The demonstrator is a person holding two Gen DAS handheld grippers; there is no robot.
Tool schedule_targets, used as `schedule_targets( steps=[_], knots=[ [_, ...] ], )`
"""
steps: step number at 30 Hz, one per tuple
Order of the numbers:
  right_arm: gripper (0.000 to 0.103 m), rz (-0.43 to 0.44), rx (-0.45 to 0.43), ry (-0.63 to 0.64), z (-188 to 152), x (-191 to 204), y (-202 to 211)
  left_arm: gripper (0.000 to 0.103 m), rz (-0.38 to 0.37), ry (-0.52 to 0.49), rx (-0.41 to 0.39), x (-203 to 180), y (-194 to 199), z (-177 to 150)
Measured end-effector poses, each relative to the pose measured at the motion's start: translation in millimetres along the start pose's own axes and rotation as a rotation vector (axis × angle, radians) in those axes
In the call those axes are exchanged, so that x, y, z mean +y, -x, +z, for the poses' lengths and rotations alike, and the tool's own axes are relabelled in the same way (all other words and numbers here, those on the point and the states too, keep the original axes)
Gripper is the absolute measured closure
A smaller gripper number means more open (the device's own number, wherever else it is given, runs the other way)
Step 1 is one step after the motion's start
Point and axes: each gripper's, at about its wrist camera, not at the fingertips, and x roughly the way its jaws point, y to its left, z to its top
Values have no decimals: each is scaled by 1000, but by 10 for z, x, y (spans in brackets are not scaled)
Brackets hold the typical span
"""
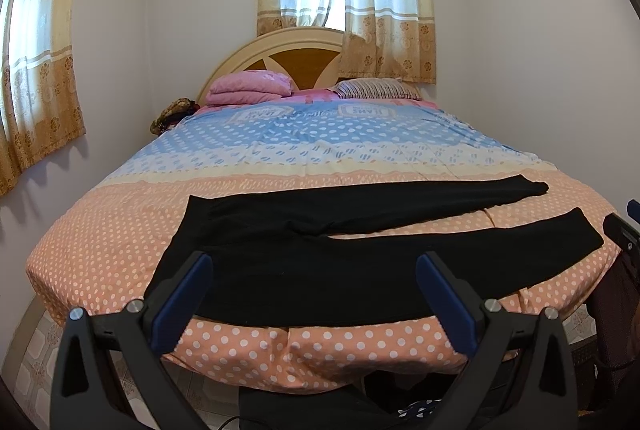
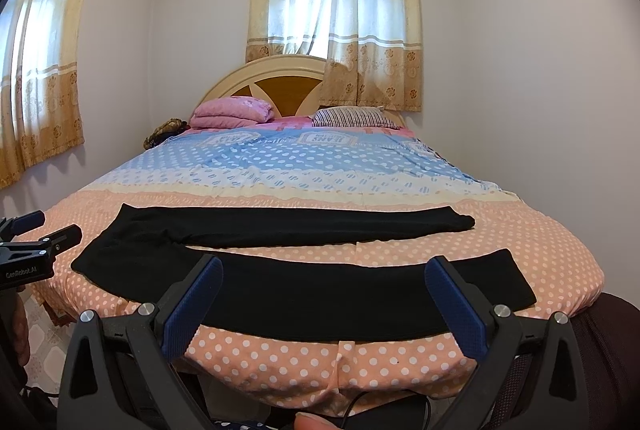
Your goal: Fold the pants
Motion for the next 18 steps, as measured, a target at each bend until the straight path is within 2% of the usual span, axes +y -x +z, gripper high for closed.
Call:
schedule_targets(
  steps=[18],
  knots=[
    [1,3,4,5,-12,23,7,0,7,5,11,10,-29,-15]
  ],
)
